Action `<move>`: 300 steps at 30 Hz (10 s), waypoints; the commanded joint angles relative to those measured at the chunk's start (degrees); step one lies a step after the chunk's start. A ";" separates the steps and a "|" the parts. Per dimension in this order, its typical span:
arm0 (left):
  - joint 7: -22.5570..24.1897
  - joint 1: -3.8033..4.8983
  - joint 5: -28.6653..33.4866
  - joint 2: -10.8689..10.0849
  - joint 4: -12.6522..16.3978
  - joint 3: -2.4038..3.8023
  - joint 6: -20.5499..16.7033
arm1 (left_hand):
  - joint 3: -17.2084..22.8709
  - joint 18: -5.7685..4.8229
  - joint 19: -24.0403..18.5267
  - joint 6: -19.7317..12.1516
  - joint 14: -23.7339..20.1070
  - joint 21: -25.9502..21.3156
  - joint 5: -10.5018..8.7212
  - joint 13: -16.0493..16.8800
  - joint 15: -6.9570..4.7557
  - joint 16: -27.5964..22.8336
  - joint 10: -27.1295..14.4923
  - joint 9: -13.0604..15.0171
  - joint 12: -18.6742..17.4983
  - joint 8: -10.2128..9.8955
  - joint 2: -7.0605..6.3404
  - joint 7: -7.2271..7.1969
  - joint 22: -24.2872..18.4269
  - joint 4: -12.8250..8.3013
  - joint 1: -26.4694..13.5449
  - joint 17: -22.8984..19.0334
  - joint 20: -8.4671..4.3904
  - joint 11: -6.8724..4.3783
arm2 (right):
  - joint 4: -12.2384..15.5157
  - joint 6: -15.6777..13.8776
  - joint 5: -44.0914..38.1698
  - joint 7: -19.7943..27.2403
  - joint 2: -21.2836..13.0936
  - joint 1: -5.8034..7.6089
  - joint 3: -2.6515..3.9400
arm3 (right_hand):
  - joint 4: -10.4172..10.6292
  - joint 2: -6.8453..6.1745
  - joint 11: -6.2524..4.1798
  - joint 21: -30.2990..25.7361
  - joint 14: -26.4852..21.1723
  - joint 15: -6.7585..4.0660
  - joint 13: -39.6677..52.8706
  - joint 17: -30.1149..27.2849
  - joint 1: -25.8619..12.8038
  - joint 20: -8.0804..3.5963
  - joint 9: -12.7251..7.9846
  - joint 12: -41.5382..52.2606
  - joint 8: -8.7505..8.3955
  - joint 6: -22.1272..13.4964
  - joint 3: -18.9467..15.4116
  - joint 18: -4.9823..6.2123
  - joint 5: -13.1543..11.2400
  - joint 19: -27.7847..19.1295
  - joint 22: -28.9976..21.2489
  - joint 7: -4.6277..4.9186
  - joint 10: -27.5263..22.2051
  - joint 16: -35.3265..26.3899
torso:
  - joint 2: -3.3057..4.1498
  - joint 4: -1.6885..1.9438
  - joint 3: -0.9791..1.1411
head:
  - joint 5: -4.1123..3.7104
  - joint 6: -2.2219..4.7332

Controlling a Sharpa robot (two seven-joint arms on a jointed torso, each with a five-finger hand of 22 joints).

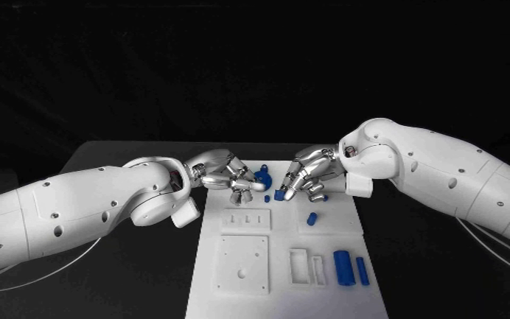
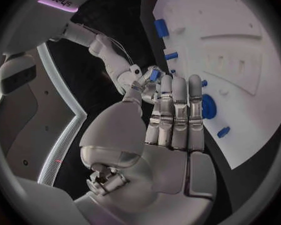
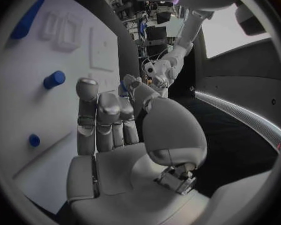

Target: Assemble the parts on the task board

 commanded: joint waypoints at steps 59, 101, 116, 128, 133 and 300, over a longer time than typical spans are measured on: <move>-4.59 0.15 -0.94 2.71 -0.20 -0.01 4.99 | 1.14 -1.35 9.89 2.92 -1.42 -26.34 5.68 8.07 -1.40 9.13 -2.38 33.80 9.50 -0.17 -5.43 -2.66 36.81 8.79 -9.39 -1.08 -1.27 -1.33 | -2.20 8.13 3.42 -3.43 3.49 0.35 -0.58 | -0.61 0.96 -0.09 0.93 -0.53 0.05 0.37 0.80 -0.17 0.05 0.14 0.33 0.32 -0.15 -0.53 -0.70 0.30 1.32 3.59 0.14 -0.43 0.67 | 0.00 0.05 -0.02 | -1.06 -0.50; -5.85 0.11 -0.49 3.51 -0.73 -0.80 7.89 | -3.70 -1.52 12.69 3.03 -1.52 -34.05 13.54 8.12 -1.56 9.27 -2.39 33.76 9.52 -0.16 0.74 -2.89 44.08 1.06 -5.54 -0.91 -1.36 -1.47 | -4.16 7.63 0.89 -2.72 4.90 0.35 -0.58 | -0.64 1.00 -0.07 1.02 -0.56 0.07 0.36 0.86 -0.10 0.06 0.13 0.28 0.31 -0.21 -0.54 -0.68 0.35 1.27 3.58 0.17 -0.49 0.64 | 0.01 0.03 0.00 | -1.15 -0.78; -5.64 0.10 0.21 3.62 -0.75 -0.86 7.67 | -2.43 -1.63 13.04 2.93 -1.47 -34.84 16.67 7.90 -1.72 9.27 -2.33 33.30 9.26 -0.20 3.57 -3.23 44.88 -0.57 -1.69 -0.92 -1.50 -1.70 | -4.22 7.95 0.89 -2.77 5.54 0.33 -0.58 | -0.68 1.02 -0.06 1.10 -0.53 0.07 0.42 0.90 -0.11 0.07 0.14 0.33 0.32 -0.23 -0.51 -0.66 0.49 1.25 3.56 0.19 -0.48 0.53 | 0.00 0.03 0.02 | -1.08 -0.87; -5.44 0.10 0.96 3.74 -0.69 -0.87 8.20 | -0.63 -1.69 13.23 2.73 -1.45 -35.32 20.04 7.43 -1.82 9.37 -2.17 32.86 8.67 -0.17 5.42 -3.41 45.49 -2.42 1.41 -0.86 -1.62 -1.77 | -4.46 7.64 0.71 -2.72 5.80 0.33 -0.58 | -0.68 1.03 -0.05 0.97 -0.54 0.08 0.43 0.91 -0.10 0.08 0.13 0.30 0.31 -0.29 -0.50 -0.65 0.67 1.21 3.53 0.21 -0.53 0.46 | -0.02 0.01 0.00 | -1.04 -1.01; -5.19 0.10 1.34 3.71 -0.67 -0.87 8.46 | 1.49 -1.66 13.42 2.69 -1.28 -35.29 22.20 6.90 -1.98 9.70 -1.61 33.14 8.09 -0.07 6.18 -3.48 45.86 -4.65 4.28 -0.66 -1.78 -1.87 | -4.72 7.33 0.60 -2.68 5.78 0.33 -0.58 | -0.68 1.03 -0.05 0.97 -0.54 0.08 0.43 0.91 -0.10 0.08 0.13 0.30 0.31 -0.29 -0.50 -0.65 0.67 1.21 3.53 0.21 -0.53 0.46 | -0.02 -0.01 -0.01 | -1.10 -1.02; -44.51 -1.26 -19.10 7.96 0.93 -1.77 -1.71 | 29.70 -0.97 14.99 9.71 7.93 -20.00 33.63 9.44 -5.55 11.79 7.73 44.15 9.59 -0.06 -3.57 -5.46 45.94 -15.34 -6.36 3.60 -5.40 -5.16 | 0.87 -61.35 3.20 37.38 -3.90 -3.76 0.53 | 2.36 -2.21 10.48 -25.69 -21.31 13.44 -64.93 -62.95 1.26 15.00 -0.45 -60.55 0.19 -13.88 -4.42 1.79 12.05 -28.49 -71.11 6.05 -13.06 -52.99 | -2.94 0.38 1.35 | 1.23 -6.39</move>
